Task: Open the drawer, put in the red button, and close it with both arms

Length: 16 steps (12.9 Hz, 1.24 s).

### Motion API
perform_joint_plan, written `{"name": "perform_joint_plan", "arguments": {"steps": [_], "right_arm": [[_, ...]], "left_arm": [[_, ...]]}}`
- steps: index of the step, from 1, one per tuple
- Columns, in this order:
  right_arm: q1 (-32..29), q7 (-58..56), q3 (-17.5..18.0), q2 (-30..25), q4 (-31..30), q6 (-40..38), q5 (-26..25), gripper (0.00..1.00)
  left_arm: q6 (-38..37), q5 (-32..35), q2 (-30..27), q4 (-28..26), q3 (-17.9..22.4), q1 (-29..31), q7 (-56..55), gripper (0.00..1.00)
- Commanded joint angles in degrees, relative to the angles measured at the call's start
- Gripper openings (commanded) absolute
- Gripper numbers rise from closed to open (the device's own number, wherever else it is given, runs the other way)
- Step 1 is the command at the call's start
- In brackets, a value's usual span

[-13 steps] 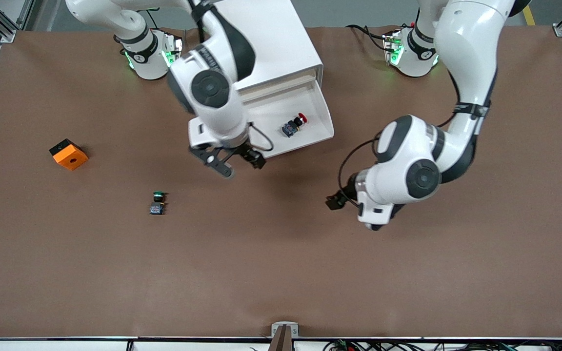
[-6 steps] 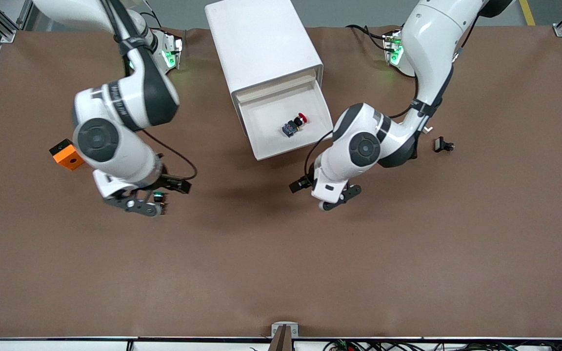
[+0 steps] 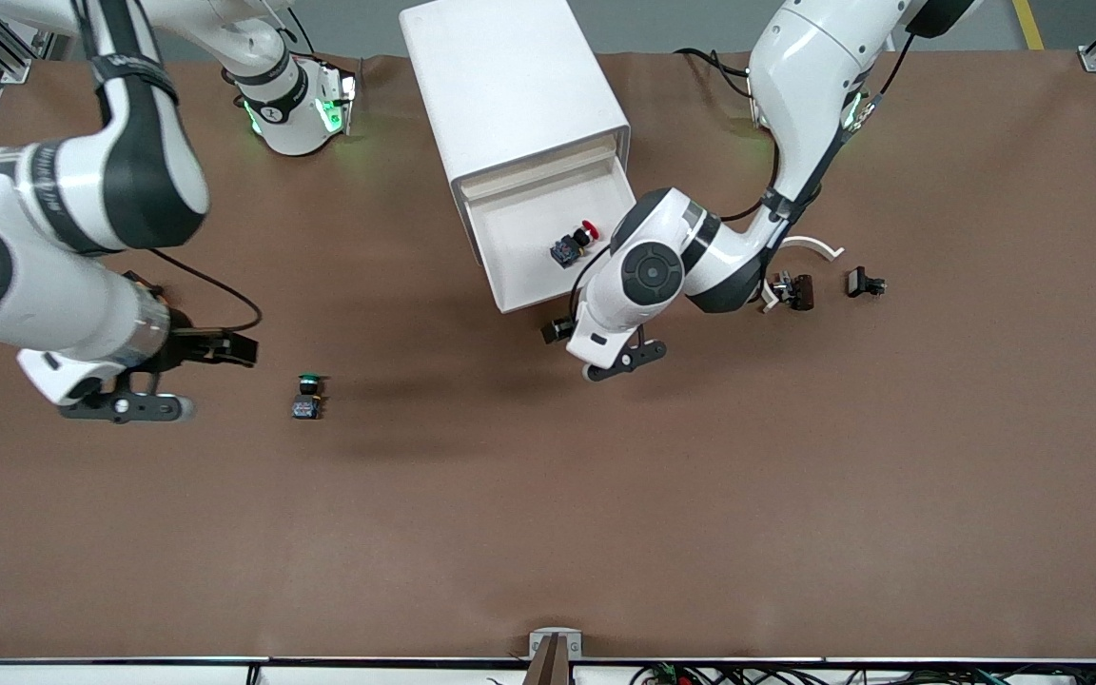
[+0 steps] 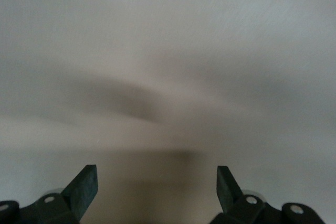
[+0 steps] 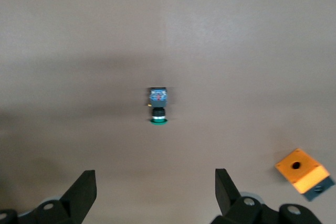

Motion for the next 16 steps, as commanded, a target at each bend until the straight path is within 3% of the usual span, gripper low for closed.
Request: {"name": "perform_joint_plan", "arguments": {"steps": [1, 8, 16], "right_arm": [[-2.0, -1.72, 1.24, 0.1, 5.99, -5.86, -1.17, 1.0], [-3.24, -1.2, 1.51, -2.71, 7.33, -10.87, -0.55, 1.0], [-10.26, -7.95, 1.33, -10.35, 4.18, -11.5, -0.38, 1.0]], "left_arm": [[-7.07, 1.21, -1.14, -0.2, -2.4, 0.07, -3.07, 1.0], [-12.54, 0.86, -1.32, -0.38, -9.08, -0.37, -11.68, 1.0], [-12.37, -0.72, -0.17, -0.64, -10.05, -6.7, -18.46, 1.0]]}}
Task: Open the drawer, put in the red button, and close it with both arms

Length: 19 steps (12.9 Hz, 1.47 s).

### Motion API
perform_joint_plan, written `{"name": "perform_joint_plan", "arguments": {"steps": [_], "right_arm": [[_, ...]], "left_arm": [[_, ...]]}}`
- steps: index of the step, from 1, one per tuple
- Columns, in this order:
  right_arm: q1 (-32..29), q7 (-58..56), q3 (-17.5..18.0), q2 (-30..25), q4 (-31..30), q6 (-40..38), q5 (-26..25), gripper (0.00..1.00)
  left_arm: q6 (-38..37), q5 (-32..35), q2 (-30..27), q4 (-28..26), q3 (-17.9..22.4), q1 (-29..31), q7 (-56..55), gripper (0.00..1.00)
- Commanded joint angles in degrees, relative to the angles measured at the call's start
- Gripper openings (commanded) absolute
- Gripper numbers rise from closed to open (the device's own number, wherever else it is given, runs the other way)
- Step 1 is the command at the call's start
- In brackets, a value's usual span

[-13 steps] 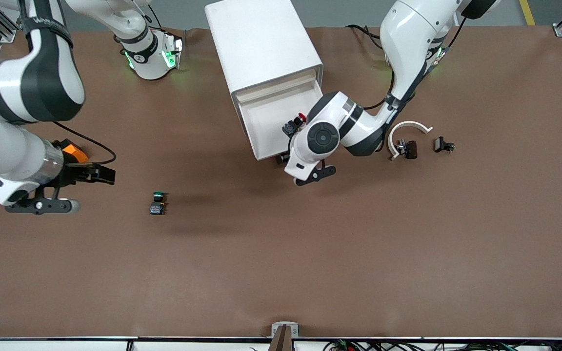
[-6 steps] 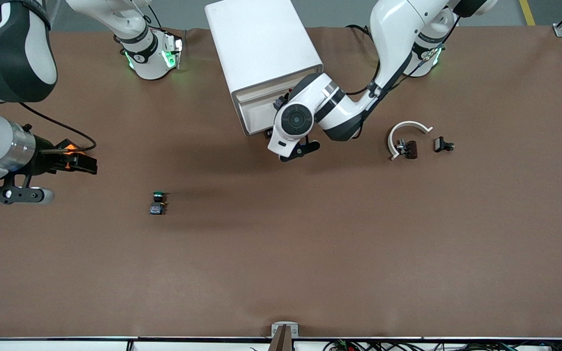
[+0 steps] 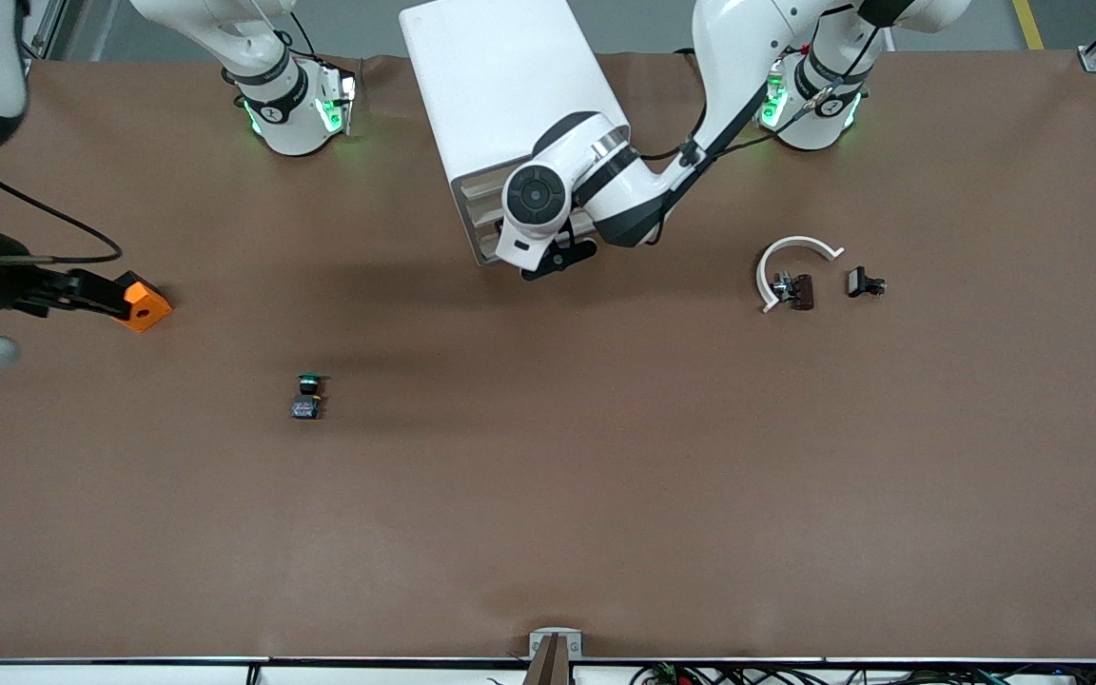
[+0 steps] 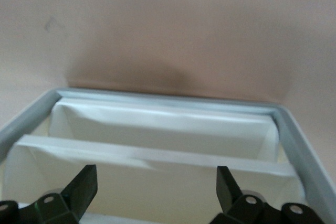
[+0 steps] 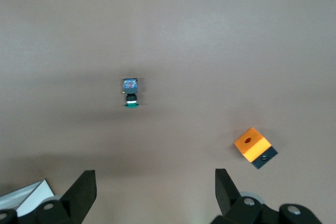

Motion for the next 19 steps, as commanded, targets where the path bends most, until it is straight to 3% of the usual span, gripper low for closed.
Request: {"name": "perform_joint_plan", "arguments": {"steps": [1, 8, 11, 14, 16, 19], "right_arm": [[-2.4, -2.77, 0.89, -5.56, -4.39, -0.86, -0.32, 1.0], [-6.0, -3.82, 0.98, -12.68, -10.54, -0.69, 0.29, 1.0], [-5.57, -3.83, 1.15, -15.85, -14.24, 1.41, 0.29, 1.0], [-4.69, -3.74, 1.06, -18.04, -16.6, 2.47, 0.29, 1.0], [-4.69, -3.74, 1.06, -21.72, -21.6, 5.88, 0.29, 1.0], [-4.95, -3.74, 0.98, -23.32, -22.07, 6.17, 0.29, 1.0]], "left_arm": [[-0.54, -0.76, 0.44, -0.03, -0.4, -0.45, -1.03, 1.0], [-0.36, 1.86, 0.01, 0.75, 1.79, 2.79, -0.42, 1.0], [-0.45, 12.04, -0.78, 1.81, 1.8, 6.74, -0.24, 1.0], [-0.62, 18.29, -1.22, 6.37, 1.97, 11.14, -0.42, 1.0], [-0.63, 24.26, -4.11, 6.64, 1.8, 15.27, -0.33, 1.0], [-0.71, 30.25, -6.93, 8.49, 1.8, 20.54, 1.67, 1.0]]}}
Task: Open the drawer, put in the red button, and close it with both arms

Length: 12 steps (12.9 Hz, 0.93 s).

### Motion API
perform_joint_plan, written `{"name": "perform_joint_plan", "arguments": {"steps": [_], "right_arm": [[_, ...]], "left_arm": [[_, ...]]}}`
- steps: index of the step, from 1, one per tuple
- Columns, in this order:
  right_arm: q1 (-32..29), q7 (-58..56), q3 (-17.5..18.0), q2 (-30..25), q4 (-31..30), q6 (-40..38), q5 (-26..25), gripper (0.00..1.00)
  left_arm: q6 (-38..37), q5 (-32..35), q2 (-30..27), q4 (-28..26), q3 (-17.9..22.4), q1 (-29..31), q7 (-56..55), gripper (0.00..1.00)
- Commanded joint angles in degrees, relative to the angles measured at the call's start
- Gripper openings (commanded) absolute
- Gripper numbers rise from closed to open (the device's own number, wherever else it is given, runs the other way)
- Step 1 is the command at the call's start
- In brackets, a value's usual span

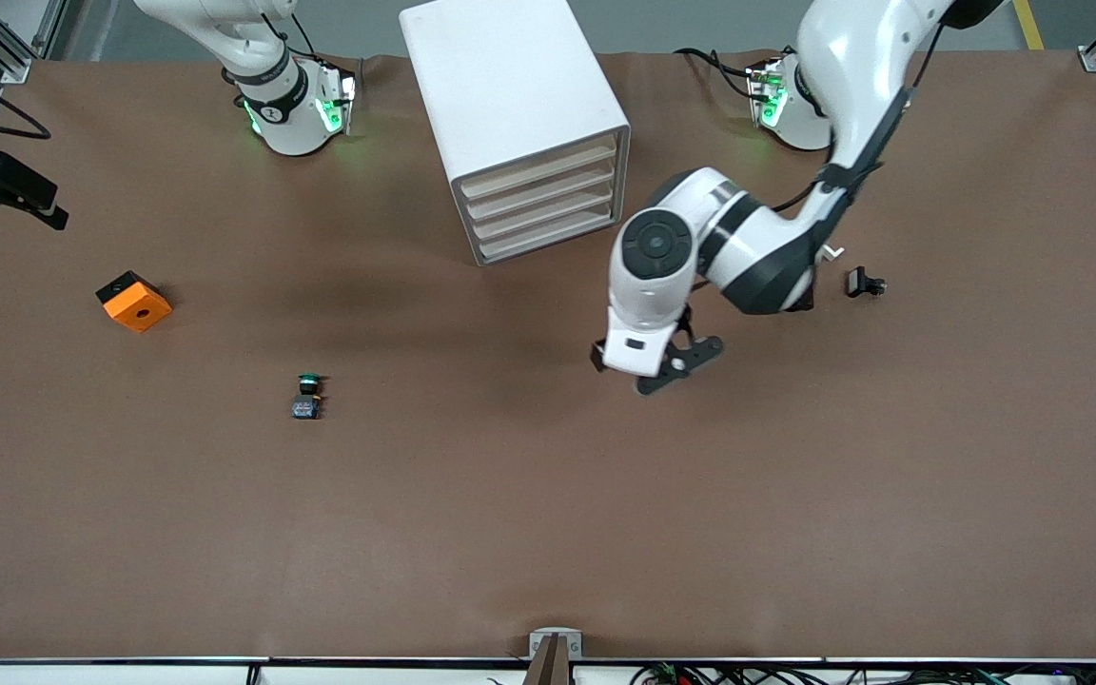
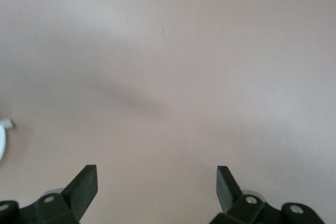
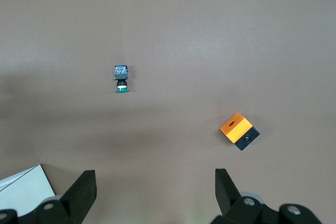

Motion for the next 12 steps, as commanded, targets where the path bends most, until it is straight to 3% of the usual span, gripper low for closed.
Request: {"name": "perform_joint_plan", "arguments": {"steps": [1, 6, 9, 12], "right_arm": [[-0.15, -0.47, -0.03, -2.77, -2.86, 1.37, 0.11, 1.0], [0.02, -0.55, 0.06, -2.77, -2.86, 1.81, -0.24, 1.0], [-0.06, -0.56, -0.03, -2.77, -2.86, 1.82, -0.5, 1.0], [0.11, -0.64, 0.06, -2.86, -2.86, 1.73, -0.5, 1.0]], "left_arm": [[-0.95, 3.53, -4.28, -0.1, -0.29, 4.91, 5.15, 1.0], [-6.12, 2.32, -13.25, -0.1, -0.9, 14.94, 21.67, 1.0], [-9.19, -3.91, -19.22, -0.81, -0.55, 18.81, 31.15, 1.0], [-14.99, -7.51, -24.76, -0.9, 3.74, 19.43, 46.02, 1.0]]}}
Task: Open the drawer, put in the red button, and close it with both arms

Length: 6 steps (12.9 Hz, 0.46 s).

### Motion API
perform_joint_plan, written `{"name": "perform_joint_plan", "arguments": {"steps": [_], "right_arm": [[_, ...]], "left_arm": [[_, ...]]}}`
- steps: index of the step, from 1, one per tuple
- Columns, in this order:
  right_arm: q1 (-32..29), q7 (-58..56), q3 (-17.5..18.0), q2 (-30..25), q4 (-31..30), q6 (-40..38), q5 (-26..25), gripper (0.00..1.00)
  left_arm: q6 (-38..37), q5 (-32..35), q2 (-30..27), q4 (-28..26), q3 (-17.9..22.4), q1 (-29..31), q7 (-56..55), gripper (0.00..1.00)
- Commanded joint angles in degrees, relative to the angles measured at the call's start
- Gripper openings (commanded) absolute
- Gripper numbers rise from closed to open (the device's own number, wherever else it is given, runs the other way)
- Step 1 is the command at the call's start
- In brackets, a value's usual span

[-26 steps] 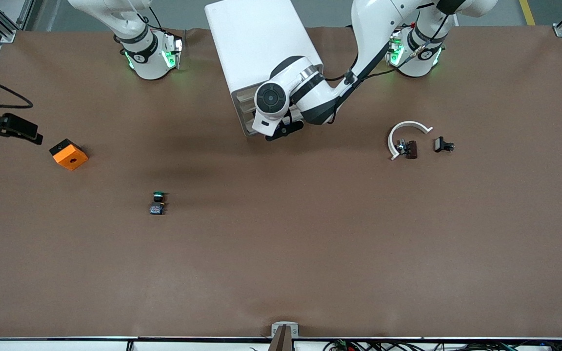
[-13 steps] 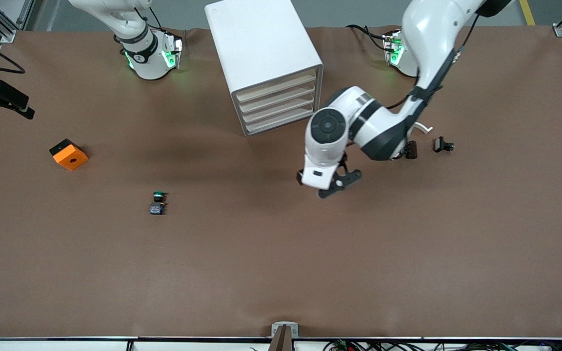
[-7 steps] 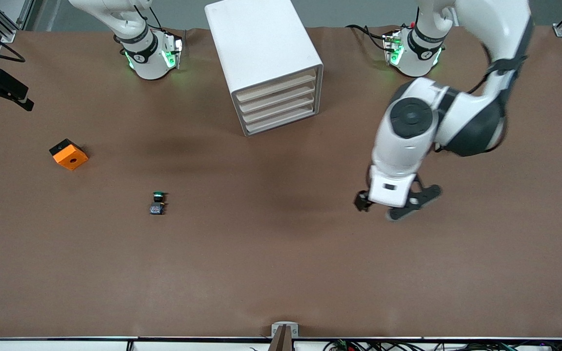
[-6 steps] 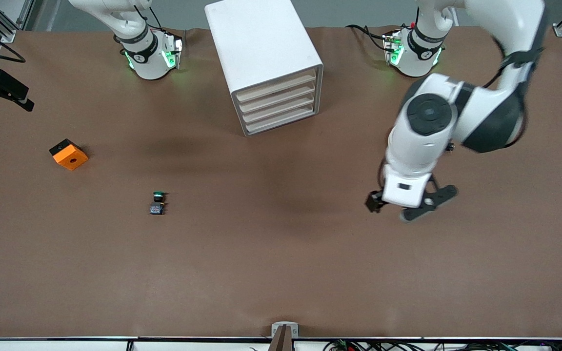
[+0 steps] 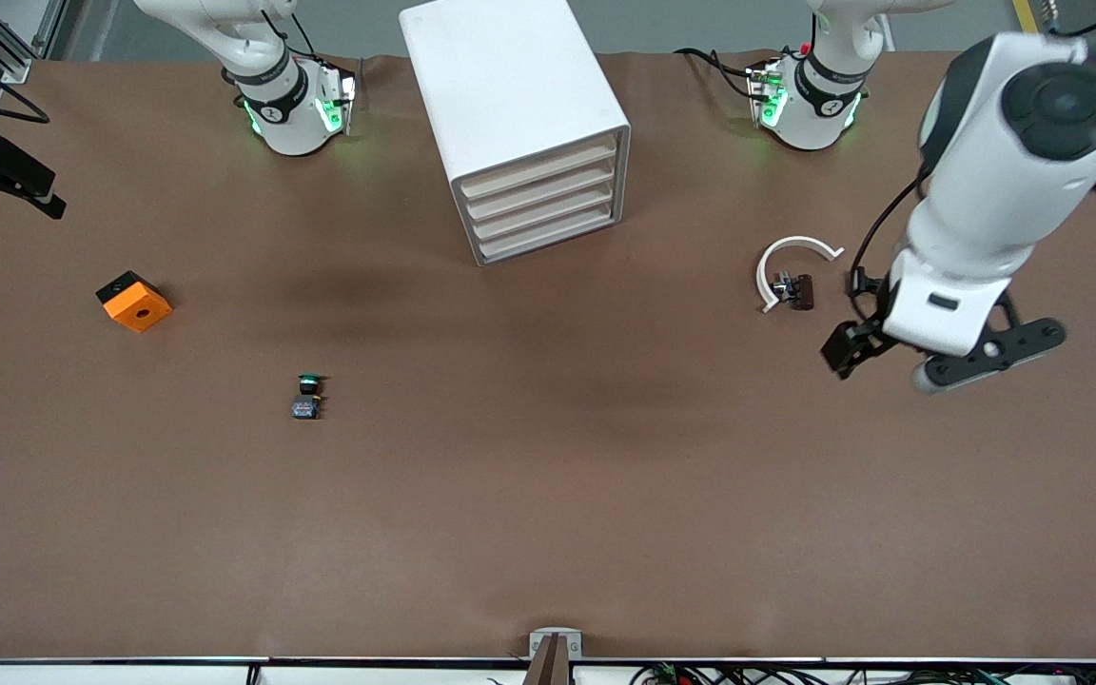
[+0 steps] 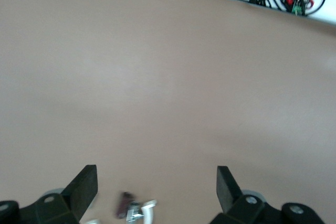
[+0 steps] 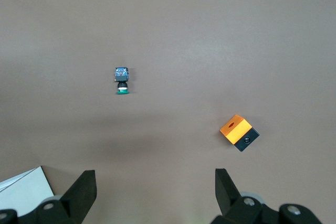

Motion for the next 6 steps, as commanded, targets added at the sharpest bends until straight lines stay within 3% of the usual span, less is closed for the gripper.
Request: {"name": "perform_joint_plan", "arguments": {"steps": [1, 3, 6], "right_arm": [[0.2, -0.64, 0.08, -1.31, -1.31, 0.6, -0.47, 1.0], [0.2, -0.64, 0.26, -1.31, -1.31, 0.6, -0.47, 1.0], [-0.5, -0.64, 0.52, -1.39, -1.31, 0.42, -0.47, 1.0]], "left_arm": [[-4.0, -6.25, -5.9, -2.05, 4.07, 1.14, 8.96, 1.0], [-5.16, -11.01, -10.11, -5.02, 8.98, 0.36, 11.17, 1.0], [-5.24, -11.91, -14.34, -8.9, 11.2, 0.0, 15.13, 1.0]]}}
